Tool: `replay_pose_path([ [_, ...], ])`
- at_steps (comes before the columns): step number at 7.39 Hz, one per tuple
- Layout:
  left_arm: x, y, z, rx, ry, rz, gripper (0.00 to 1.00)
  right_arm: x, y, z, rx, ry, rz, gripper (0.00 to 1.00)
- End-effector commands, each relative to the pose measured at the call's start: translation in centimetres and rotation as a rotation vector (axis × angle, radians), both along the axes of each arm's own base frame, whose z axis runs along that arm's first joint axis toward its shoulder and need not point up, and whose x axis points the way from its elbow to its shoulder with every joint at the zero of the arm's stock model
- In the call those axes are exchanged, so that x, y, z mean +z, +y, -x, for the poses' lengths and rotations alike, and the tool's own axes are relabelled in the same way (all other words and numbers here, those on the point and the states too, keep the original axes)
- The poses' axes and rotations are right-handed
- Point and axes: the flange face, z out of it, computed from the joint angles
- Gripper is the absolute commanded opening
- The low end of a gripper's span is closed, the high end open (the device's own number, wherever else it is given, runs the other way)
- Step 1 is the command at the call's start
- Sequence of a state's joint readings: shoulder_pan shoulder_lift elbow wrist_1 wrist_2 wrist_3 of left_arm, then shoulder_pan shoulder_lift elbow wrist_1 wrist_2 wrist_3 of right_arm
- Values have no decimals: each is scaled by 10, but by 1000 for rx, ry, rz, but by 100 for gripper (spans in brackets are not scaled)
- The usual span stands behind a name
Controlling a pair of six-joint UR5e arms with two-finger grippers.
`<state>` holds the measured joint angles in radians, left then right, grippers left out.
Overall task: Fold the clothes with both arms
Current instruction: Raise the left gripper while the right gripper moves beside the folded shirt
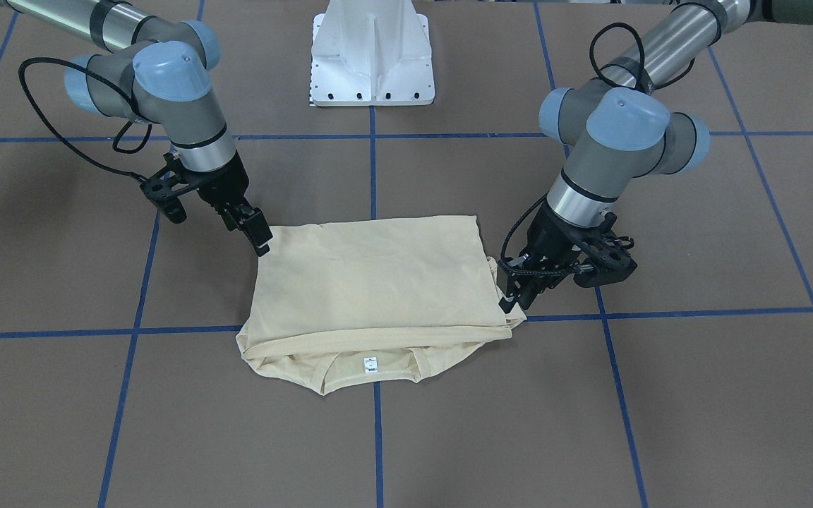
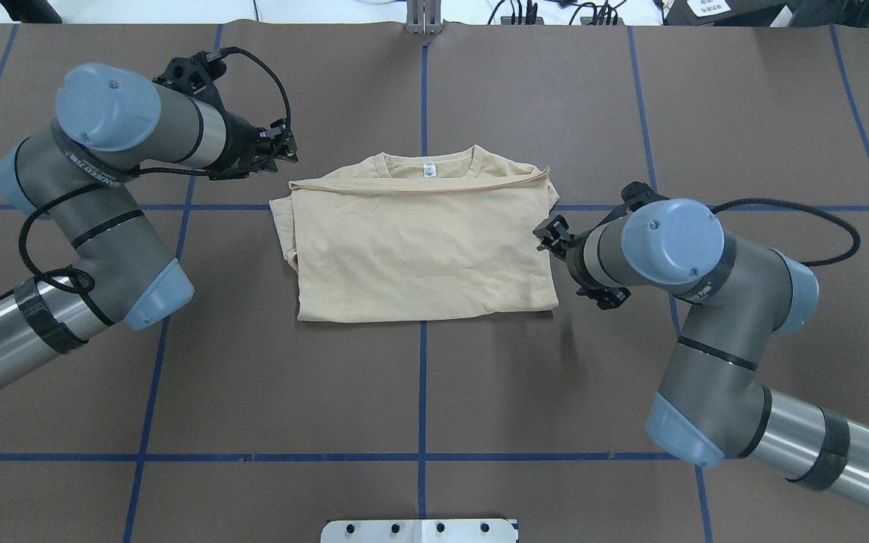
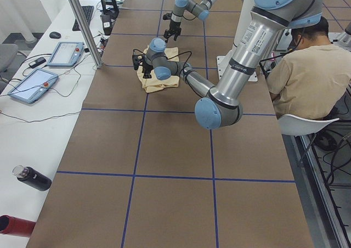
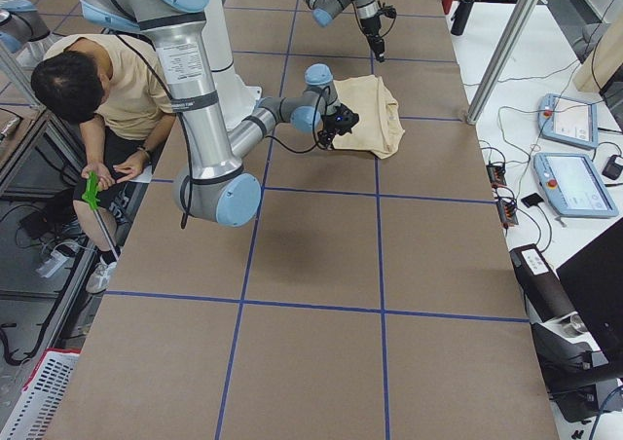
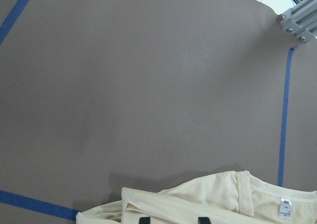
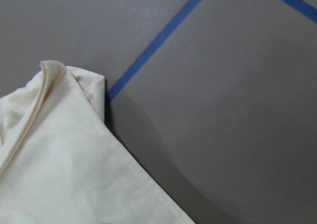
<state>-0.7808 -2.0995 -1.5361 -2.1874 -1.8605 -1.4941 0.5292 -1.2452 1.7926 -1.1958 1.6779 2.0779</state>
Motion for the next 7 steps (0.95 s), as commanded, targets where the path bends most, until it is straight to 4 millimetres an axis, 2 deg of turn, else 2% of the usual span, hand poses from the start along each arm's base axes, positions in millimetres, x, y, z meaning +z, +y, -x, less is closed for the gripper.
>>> replay_pose_path([
  [1,-10,7,5,0,19,-15,41,14,18,5,41,-59,10,93],
  [3,-13,9,6,1,22,-21,41,18,25,12,28,-52,14,92],
  [4,-11,9,6,3,20,-18,41,16,28,17,20,-52,14,88],
  [6,-10,8,7,0,19,-20,41,12,30,21,13,-54,12,73],
  [7,-10,8,7,0,19,-20,41,13,31,23,11,-53,14,60],
])
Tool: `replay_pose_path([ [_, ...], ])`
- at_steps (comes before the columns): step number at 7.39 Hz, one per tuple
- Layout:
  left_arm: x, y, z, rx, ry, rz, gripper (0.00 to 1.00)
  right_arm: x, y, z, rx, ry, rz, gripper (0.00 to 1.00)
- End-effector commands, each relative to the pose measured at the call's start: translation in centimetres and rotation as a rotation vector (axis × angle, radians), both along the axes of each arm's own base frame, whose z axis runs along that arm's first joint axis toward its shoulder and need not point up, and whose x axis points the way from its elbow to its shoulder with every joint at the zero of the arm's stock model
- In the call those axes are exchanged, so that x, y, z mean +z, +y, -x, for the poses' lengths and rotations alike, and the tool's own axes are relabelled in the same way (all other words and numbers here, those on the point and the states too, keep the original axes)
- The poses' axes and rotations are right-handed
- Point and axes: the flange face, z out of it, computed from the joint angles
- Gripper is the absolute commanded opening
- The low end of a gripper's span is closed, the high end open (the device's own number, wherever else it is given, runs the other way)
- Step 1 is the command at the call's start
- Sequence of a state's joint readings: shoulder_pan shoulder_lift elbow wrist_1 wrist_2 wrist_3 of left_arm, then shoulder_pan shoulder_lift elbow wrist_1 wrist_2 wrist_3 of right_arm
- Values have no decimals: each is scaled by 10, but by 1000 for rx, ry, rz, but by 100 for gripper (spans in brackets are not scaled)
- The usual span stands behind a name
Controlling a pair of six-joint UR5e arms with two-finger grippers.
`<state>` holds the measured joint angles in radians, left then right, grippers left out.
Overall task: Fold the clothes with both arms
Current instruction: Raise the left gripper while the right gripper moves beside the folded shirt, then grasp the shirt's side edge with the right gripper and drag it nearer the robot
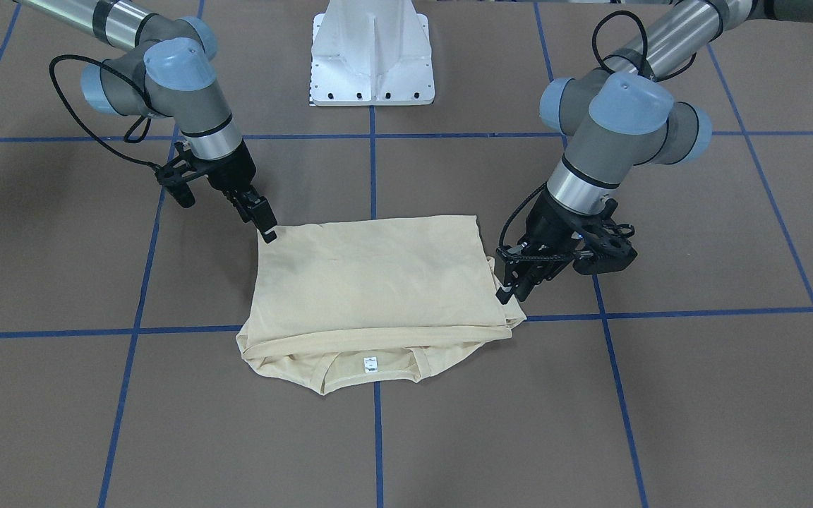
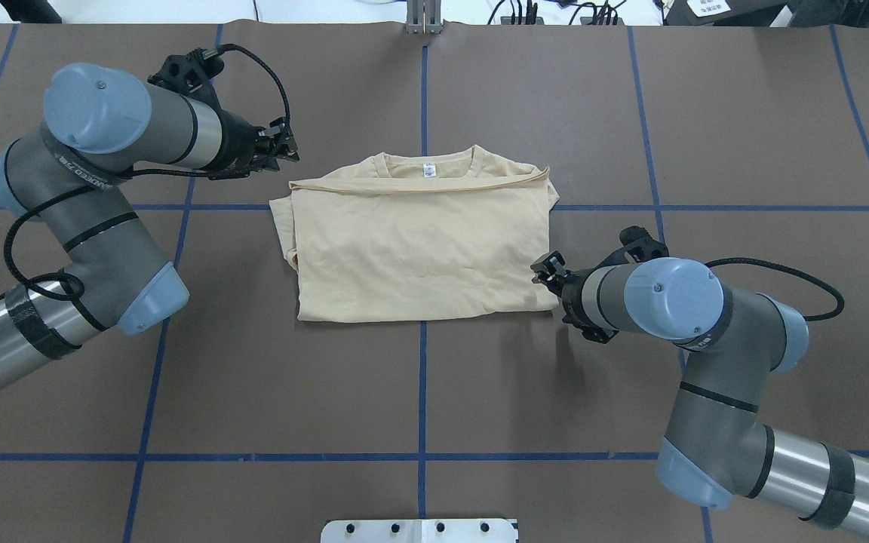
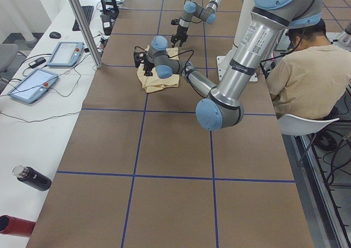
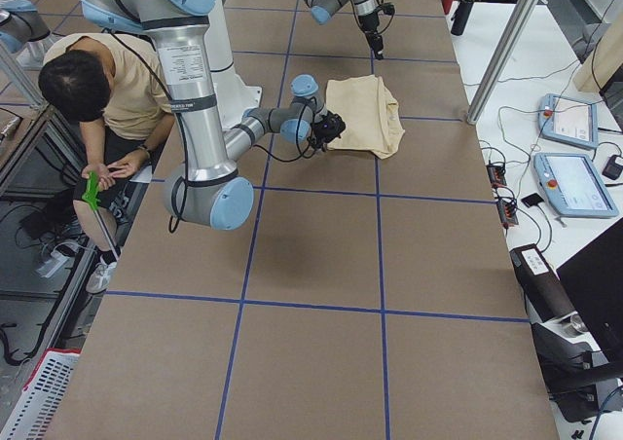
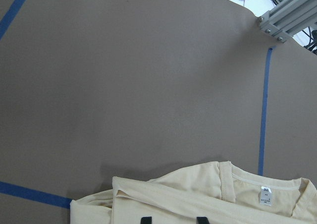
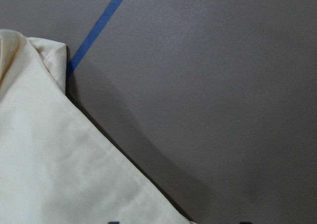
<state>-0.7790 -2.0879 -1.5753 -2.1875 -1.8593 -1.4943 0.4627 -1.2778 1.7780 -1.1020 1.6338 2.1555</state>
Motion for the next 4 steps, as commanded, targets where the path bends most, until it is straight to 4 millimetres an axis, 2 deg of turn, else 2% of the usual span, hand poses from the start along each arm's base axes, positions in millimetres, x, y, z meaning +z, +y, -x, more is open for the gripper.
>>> replay_pose_path([
  [1,0,0,0,0,0,0,41,-2,2,2,-2,-3,1,27],
  [2,0,0,0,-1,0,1,41,-5,2,0,-1,-9,-2,3],
  [4,0,0,0,-1,0,1,41,2,3,-3,-1,0,3,0],
])
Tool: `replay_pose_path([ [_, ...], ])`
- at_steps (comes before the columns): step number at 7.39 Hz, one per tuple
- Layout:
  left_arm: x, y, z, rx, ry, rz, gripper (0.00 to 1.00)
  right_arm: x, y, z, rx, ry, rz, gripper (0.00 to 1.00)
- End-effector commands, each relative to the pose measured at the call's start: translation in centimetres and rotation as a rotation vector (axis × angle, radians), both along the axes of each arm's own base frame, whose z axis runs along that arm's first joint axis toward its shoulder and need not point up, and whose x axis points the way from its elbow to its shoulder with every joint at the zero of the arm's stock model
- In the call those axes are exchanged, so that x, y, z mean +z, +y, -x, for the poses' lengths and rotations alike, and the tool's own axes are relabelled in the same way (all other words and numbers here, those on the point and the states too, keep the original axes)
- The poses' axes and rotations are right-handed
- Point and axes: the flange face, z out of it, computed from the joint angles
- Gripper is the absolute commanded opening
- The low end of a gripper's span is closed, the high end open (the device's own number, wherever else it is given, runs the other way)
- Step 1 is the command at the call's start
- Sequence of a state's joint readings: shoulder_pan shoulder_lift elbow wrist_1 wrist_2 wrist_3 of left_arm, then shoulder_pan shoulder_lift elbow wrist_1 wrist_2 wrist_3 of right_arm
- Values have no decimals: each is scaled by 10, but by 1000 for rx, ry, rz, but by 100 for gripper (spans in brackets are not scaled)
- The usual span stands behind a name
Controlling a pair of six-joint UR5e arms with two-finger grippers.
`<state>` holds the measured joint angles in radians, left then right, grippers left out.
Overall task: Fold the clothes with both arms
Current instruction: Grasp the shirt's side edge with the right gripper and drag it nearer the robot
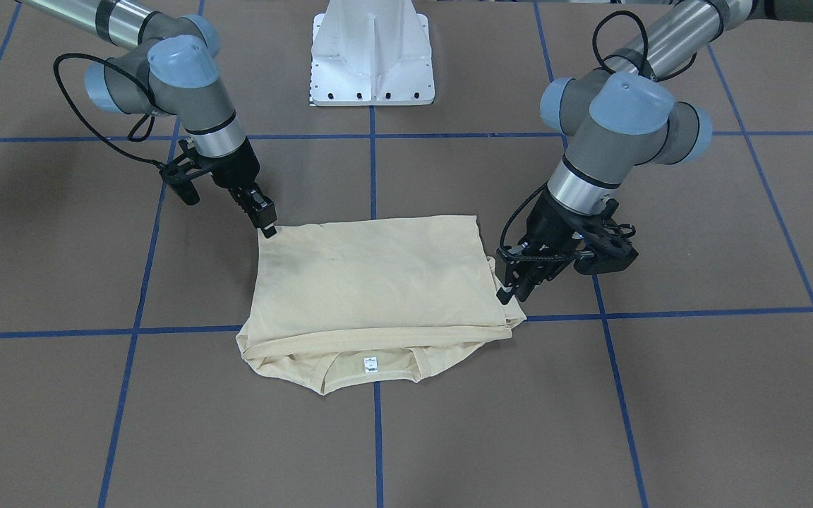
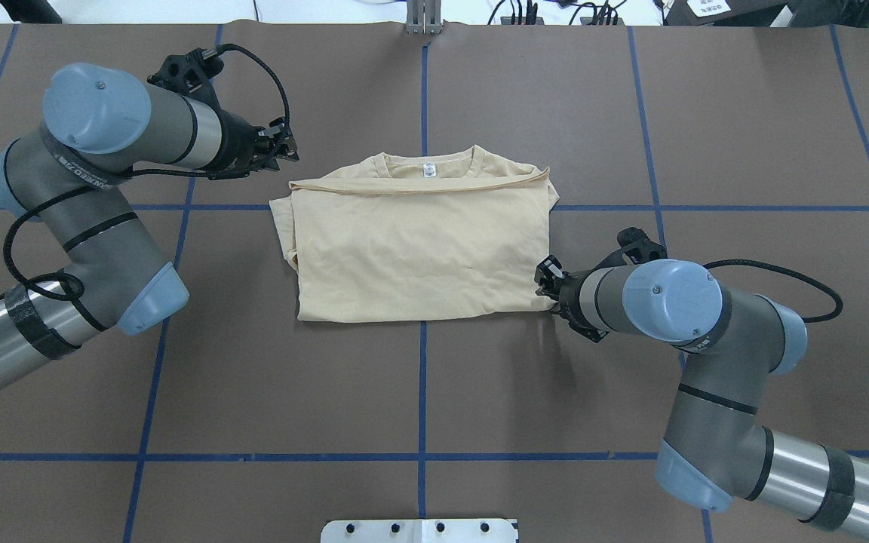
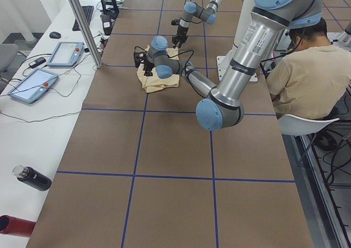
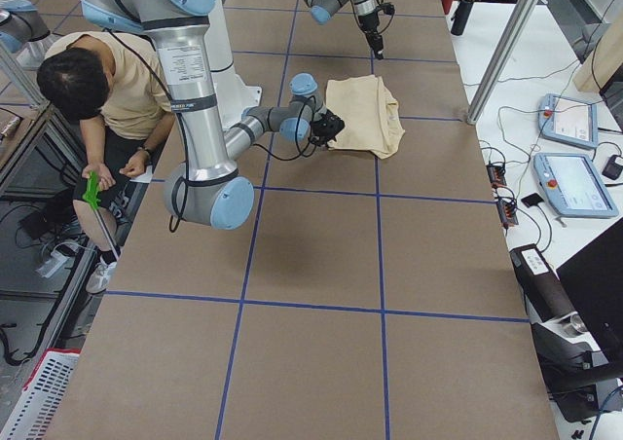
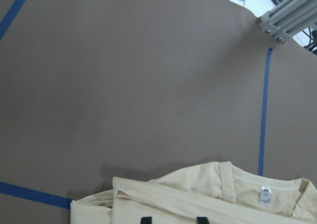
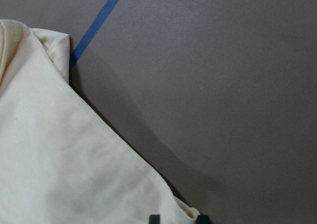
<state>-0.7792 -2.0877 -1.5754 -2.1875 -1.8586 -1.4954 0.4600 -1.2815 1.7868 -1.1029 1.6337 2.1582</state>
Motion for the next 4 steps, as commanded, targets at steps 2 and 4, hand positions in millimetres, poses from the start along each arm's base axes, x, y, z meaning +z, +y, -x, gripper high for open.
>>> replay_pose_path([
  [2,0,0,0,-1,0,0,41,3,0,-3,2,3,2,0],
  [4,-2,1,1,0,4,-3,41,-2,10,-24,-3,-10,-3,0],
])
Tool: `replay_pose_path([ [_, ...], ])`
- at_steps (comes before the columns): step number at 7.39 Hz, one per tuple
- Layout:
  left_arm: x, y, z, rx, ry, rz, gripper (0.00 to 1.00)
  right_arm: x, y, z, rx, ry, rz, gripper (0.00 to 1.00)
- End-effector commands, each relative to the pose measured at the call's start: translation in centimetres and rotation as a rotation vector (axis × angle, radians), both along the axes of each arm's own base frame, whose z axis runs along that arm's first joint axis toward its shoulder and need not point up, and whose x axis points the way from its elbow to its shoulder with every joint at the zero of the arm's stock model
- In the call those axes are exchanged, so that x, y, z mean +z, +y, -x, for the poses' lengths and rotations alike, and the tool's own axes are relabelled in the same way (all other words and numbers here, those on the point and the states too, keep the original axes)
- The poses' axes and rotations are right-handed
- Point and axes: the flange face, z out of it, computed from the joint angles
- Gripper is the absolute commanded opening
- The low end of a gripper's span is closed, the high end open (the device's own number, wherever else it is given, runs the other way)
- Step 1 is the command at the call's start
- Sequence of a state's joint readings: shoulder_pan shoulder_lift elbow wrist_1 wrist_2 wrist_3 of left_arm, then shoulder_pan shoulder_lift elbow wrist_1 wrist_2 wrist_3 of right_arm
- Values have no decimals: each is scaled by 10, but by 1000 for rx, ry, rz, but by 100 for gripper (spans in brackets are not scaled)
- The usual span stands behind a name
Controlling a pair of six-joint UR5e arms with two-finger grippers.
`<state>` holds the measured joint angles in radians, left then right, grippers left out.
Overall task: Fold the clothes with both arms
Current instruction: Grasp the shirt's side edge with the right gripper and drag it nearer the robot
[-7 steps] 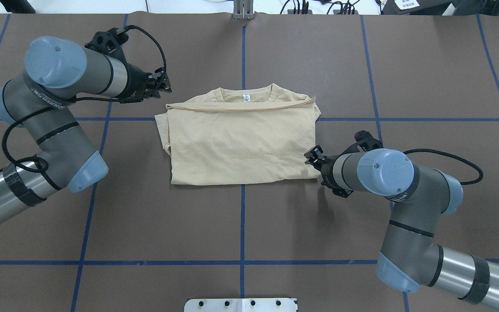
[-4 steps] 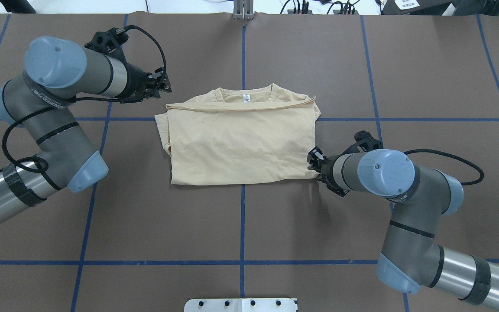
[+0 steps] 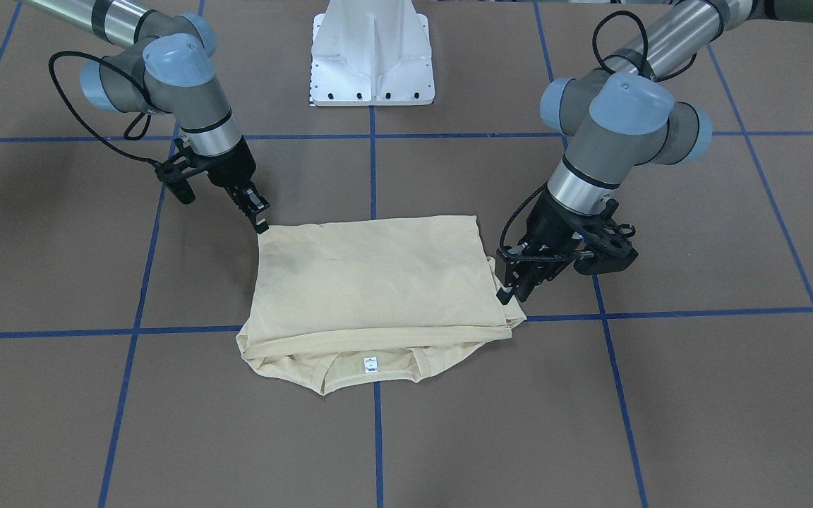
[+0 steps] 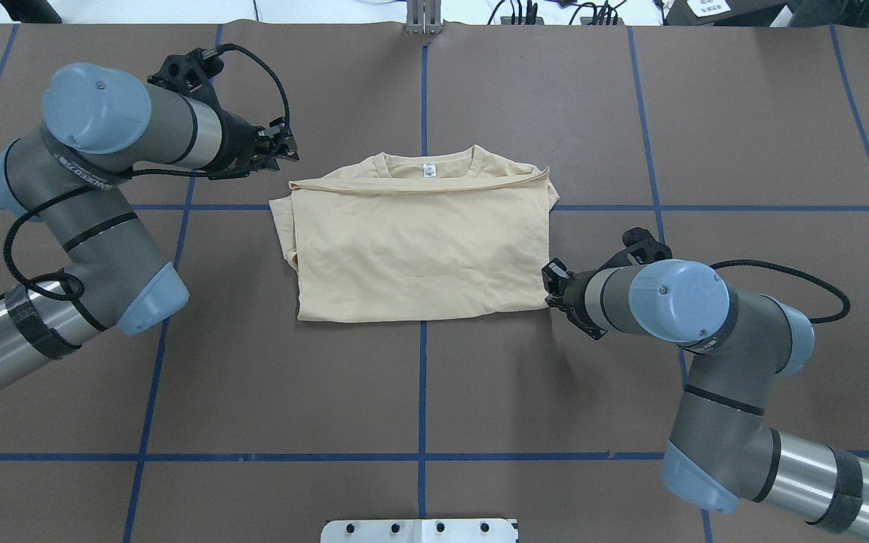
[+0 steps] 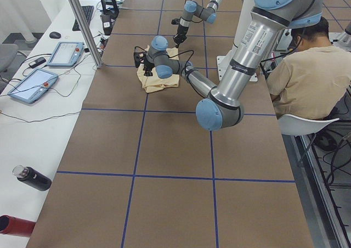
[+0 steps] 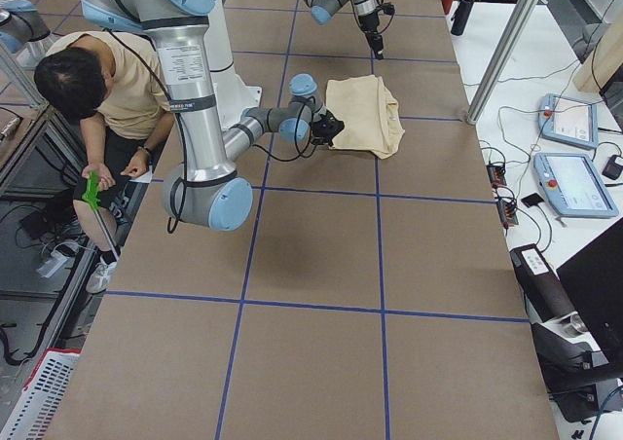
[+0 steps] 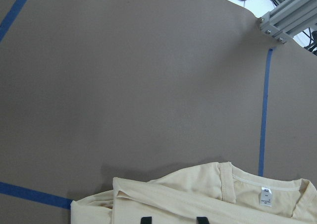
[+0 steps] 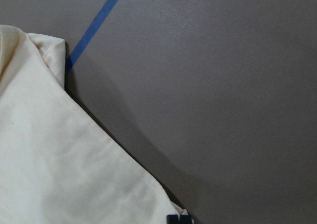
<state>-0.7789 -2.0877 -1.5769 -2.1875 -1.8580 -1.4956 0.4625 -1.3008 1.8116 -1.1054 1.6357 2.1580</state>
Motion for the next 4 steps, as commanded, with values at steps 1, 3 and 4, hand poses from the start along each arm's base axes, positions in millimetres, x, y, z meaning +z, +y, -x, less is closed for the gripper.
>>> replay_pose_path([
  [1,-9,3,4,-1,13,-13,41,5,21,-39,-11,-3,5,0],
  [3,-10,13,12,6,24,-20,41,21,100,-42,-149,17,16,0],
  [4,-13,15,14,9,32,-24,41,17,153,-39,-246,22,35,0],
])
